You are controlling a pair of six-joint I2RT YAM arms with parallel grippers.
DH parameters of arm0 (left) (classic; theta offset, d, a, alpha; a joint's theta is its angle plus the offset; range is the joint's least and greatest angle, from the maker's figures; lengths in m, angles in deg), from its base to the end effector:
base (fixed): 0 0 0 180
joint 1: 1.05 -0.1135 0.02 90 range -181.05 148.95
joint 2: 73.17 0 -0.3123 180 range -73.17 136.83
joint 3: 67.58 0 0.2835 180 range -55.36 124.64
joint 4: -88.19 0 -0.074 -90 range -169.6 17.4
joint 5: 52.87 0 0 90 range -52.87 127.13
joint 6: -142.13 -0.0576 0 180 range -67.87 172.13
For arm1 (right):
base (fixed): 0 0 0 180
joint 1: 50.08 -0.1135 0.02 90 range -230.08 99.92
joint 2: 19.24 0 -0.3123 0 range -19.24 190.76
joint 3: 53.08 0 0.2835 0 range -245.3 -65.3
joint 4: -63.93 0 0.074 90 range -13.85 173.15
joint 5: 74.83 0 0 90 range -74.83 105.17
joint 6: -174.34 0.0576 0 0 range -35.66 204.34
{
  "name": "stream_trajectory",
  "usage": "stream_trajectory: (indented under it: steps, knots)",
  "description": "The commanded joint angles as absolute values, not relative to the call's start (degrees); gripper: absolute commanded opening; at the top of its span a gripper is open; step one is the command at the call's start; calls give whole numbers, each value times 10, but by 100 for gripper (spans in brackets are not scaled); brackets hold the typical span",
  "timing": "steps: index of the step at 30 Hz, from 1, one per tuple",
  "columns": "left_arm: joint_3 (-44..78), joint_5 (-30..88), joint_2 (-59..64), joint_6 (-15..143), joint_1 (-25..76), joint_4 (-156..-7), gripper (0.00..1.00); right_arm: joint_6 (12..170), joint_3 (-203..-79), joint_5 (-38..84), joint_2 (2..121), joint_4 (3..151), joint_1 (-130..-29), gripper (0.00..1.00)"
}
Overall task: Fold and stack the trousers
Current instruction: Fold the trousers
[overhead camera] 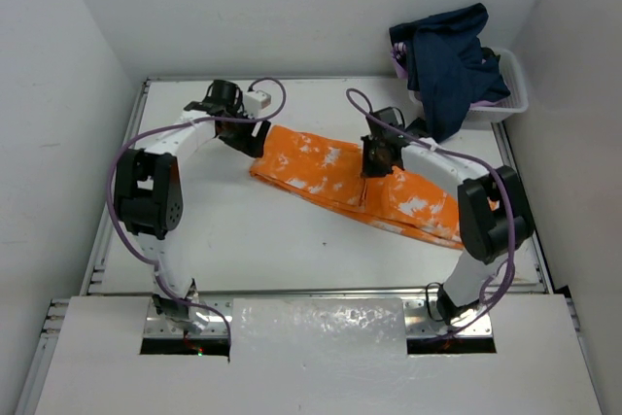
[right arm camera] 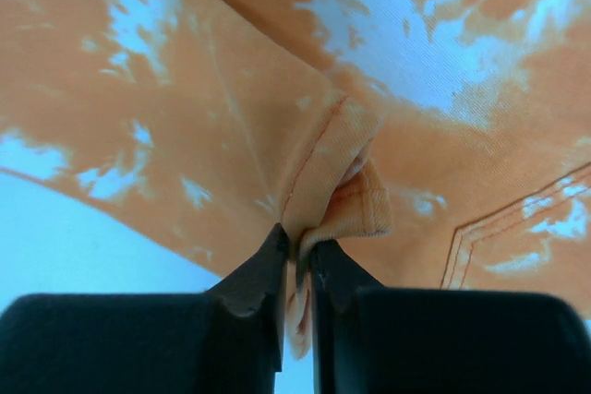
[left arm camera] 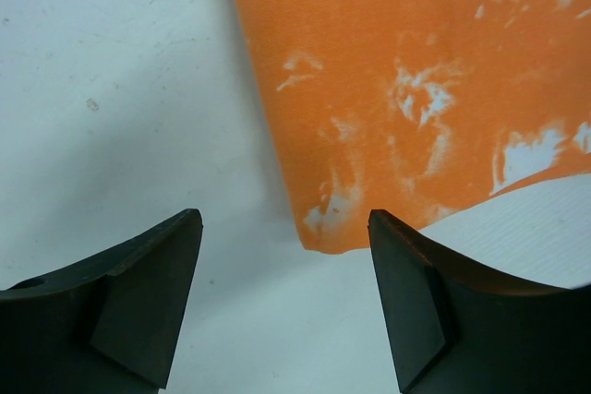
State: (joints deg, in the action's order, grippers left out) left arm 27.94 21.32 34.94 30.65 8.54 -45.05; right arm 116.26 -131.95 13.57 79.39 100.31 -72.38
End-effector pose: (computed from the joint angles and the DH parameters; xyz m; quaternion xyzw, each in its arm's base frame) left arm 0.4507 -0.0921 0.2372 0.2909 0.9106 -0.1048 0.2741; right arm 0.3772 0.1529 0.2172 0.0843 0.9529 0.1208 0.2653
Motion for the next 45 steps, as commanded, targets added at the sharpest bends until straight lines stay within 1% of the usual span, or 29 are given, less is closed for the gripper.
stream_trajectory:
  steps: [1, 2, 3, 4, 5, 7, 9, 10, 14, 16, 17, 18, 19, 21, 23, 25, 26, 27, 28, 29, 31, 33, 36, 42, 45]
  knots:
    - [299, 175, 345, 338, 80, -481, 71, 1196, -1317, 110, 824, 995, -720, 12]
    - [300, 172, 348, 346, 81, -489, 73, 1201, -1328, 103, 831, 1014, -719, 19]
    - [301, 169, 356, 349, 83, -493, 74, 1205, -1334, 96, 837, 1022, -716, 35]
    - [302, 166, 360, 354, 83, -496, 75, 1212, -1338, 90, 845, 1029, -711, 45]
    - [307, 167, 371, 363, 84, -502, 76, 1215, -1344, 80, 847, 1044, -705, 52]
    - [318, 164, 385, 373, 84, -504, 76, 1220, -1352, 70, 845, 1065, -692, 63]
    - [327, 164, 409, 378, 86, -502, 78, 1206, -1356, 57, 835, 1076, -686, 67]
    - [335, 165, 426, 380, 87, -501, 79, 1200, -1363, 44, 820, 1087, -686, 70]
    - [349, 184, 468, 383, 89, -493, 79, 1177, -1369, 36, 768, 1124, -672, 74]
    - [348, 201, 478, 384, 89, -492, 79, 1177, -1345, 49, 738, 1131, -645, 74]
    - [347, 200, 485, 384, 88, -492, 79, 1179, -1333, 57, 704, 1131, -630, 75]
    - [344, 189, 489, 385, 88, -492, 78, 1182, -1307, 75, 686, 1132, -597, 74]
    - [341, 178, 492, 389, 88, -493, 73, 1180, -1296, 82, 670, 1134, -580, 74]
    - [331, 140, 493, 389, 90, -493, 66, 1167, -1269, 84, 624, 1150, -527, 75]
    - [324, 105, 499, 393, 91, -490, 54, 1149, -1244, 85, 589, 1164, -474, 78]
    - [321, 88, 506, 396, 91, -481, 45, 1137, -1228, 97, 574, 1168, -440, 79]
    - [319, 75, 507, 396, 91, -480, 31, 1128, -1214, 117, 567, 1172, -406, 80]
    - [319, 72, 509, 397, 91, -478, 20, 1125, -1208, 130, 566, 1174, -387, 80]
    - [318, 70, 508, 398, 91, -477, 8, 1119, -1202, 142, 567, 1173, -353, 80]
    - [322, 61, 506, 398, 90, -472, 0, 1116, -1190, 151, 566, 1168, -338, 80]
    - [330, 58, 496, 395, 81, -461, 0, 1100, -1187, 163, 567, 1167, -312, 80]
    - [342, 65, 470, 387, 62, -448, 0, 1085, -1195, 141, 575, 1176, -309, 80]
    - [364, 94, 427, 380, 19, -425, 0, 1070, -1202, 139, 592, 1183, -309, 79]
    - [447, 145, 364, 342, -71, -354, 0, 1082, -1199, 152, 592, 1159, -310, 78]
    - [497, 169, 340, 308, -78, -317, 0, 1088, -1194, 178, 597, 1146, -312, 78]
